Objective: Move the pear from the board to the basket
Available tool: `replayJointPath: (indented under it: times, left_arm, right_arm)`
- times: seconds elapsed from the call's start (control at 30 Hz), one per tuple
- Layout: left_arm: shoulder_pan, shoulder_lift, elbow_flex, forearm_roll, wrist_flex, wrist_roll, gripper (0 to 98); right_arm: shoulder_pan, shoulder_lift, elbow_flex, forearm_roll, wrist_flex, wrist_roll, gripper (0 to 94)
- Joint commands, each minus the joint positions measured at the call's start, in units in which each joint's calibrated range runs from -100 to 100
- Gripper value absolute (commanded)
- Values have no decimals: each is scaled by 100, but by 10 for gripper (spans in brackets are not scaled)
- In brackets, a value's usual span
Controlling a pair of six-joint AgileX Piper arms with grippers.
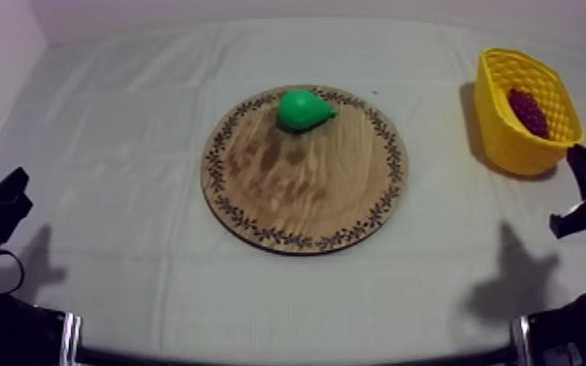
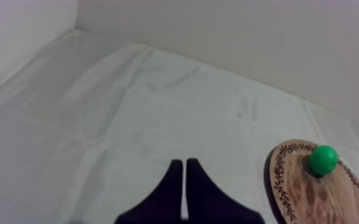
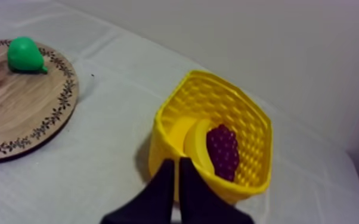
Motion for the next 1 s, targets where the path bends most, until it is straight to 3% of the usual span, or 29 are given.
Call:
replayJointPath:
  times: [0.0, 0.37, 0.57, 0.73, 0.97]
  left_arm:
    - [0, 0, 0, -2, -1, 1, 1]
    - [0, 0, 0, -2, -1, 1, 1]
    - [0, 0, 0, -2, -1, 1, 1]
    - [0, 0, 0, -2, -1, 1, 1]
    - [0, 0, 0, -2, -1, 1, 1]
  right_arm:
    - [-86, 435, -434, -51, -112, 34, 4]
    - [-557, 2897, -3028, -395, -213, 445, 4]
    - [-791, 4089, -3955, -574, -218, 1118, 4]
    - [-999, 5095, -4867, -510, 201, 1444, 4]
    - [-1281, 6475, -6358, -306, 1034, 1411, 9]
